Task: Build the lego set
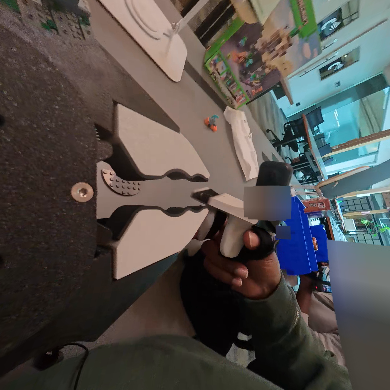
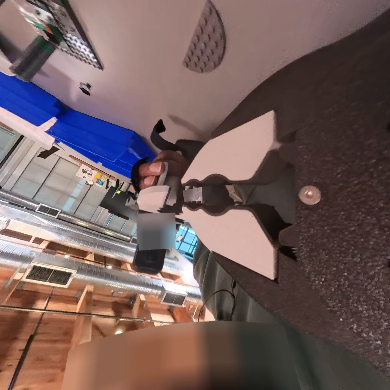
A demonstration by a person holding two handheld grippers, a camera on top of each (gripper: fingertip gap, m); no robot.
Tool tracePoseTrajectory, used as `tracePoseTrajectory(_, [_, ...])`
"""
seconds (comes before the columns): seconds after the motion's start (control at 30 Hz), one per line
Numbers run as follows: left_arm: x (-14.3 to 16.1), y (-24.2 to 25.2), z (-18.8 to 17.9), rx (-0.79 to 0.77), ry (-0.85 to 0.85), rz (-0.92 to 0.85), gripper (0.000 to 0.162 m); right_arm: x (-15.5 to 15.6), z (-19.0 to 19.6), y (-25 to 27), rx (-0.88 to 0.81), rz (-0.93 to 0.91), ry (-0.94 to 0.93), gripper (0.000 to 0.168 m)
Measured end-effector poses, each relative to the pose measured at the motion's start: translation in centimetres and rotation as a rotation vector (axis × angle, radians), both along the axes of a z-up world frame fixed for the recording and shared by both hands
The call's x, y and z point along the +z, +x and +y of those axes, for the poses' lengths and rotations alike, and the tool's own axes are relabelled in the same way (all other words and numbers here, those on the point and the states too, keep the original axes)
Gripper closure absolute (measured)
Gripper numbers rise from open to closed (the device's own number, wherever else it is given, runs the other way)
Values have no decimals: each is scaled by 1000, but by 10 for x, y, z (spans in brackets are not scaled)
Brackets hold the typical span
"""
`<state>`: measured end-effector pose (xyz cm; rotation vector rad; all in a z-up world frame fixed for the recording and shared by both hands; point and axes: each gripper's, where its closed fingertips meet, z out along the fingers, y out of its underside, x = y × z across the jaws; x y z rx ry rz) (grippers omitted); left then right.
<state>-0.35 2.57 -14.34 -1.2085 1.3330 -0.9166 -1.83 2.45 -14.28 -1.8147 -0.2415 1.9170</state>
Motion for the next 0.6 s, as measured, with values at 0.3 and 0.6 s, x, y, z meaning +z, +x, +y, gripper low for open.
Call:
tracePoseTrajectory(0.3, [-5,1,-6,-7,83,17,153,-4,-3,-10,33,39,-74,154])
tracePoseTrajectory(0.6, [-7,1,-10,-19,89,5,154,-6,-7,-10,62,36,-40,153])
